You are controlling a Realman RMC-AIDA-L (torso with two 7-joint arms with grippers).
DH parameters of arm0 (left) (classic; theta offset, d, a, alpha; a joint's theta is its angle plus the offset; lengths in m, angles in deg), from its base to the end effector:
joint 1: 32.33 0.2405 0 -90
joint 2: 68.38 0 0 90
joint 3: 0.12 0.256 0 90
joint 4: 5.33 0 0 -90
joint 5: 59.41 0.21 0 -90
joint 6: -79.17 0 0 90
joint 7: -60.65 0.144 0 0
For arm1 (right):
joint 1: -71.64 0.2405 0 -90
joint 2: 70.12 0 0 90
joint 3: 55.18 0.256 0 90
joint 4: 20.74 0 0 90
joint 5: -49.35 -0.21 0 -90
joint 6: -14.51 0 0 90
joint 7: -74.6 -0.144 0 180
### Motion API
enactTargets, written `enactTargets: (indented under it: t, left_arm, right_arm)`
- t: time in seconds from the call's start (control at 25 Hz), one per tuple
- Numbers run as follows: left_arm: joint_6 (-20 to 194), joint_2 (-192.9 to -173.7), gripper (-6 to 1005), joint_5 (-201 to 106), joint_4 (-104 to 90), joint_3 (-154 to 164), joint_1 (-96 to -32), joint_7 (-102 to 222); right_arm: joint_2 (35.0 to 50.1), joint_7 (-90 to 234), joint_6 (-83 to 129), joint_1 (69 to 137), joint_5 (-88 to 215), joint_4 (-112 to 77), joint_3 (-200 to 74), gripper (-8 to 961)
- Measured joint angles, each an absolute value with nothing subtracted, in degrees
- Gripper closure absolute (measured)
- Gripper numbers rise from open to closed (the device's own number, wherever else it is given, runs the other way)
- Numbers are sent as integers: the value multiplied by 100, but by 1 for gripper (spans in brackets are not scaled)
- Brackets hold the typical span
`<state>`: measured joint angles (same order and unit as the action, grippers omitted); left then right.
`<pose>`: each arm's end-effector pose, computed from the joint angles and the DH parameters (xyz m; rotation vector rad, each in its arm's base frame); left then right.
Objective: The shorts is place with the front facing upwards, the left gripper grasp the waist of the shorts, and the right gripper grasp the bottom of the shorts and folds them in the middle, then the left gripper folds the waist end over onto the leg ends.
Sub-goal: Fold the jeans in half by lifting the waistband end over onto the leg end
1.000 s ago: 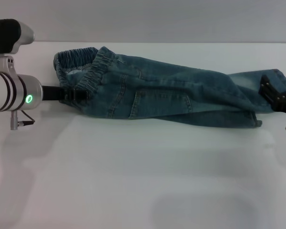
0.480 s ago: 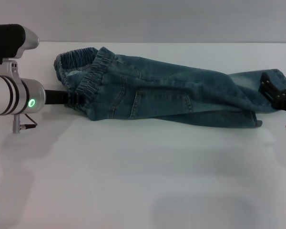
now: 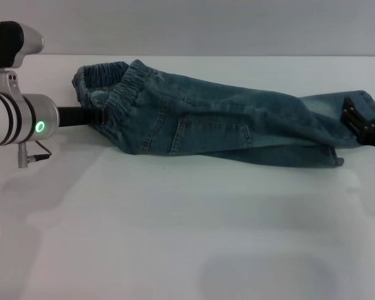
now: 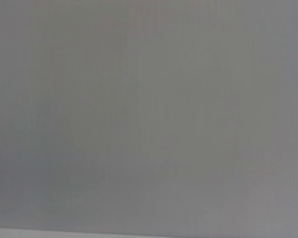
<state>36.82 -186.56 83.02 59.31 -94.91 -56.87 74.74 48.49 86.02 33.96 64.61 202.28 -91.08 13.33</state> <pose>-0.2466 0.3952 -0.0105 -2.0050 -1.2421 -0.1378 0.2795 0.2923 -0.0101 -1.6708 0.7020 0.4999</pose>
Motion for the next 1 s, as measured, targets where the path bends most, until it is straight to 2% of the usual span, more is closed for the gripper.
enactTargets:
  t: [0.04, 0.28, 0.6, 0.92, 1.0]
  left_arm:
    - [3715, -18646, 873, 8077, 6008, -9485, -5635, 7598]
    - [3722, -18639, 888, 7699, 6022, -9495, -5599, 7892]
    - [3679, -18636, 894, 7531, 7151, -9467, -5084, 7954]
    - [3547, -18645, 894, 7530, 7562, -9421, -4984, 7928]
    - [3495, -18648, 894, 7531, 7763, -9412, -4952, 7885]
  right_arm:
    - [4849, 8602, 3396, 6457, 20227, -9108, 1336, 164]
    - [4853, 8603, 3393, 6452, 20219, -9116, 1352, 171]
    - [4862, 8607, 3387, 6482, 20216, -9095, 1376, 181]
    - [4869, 8656, 3441, 6610, 20244, -8942, 1418, 191]
    - [4869, 8639, 3448, 6769, 20228, -8784, 1451, 278]
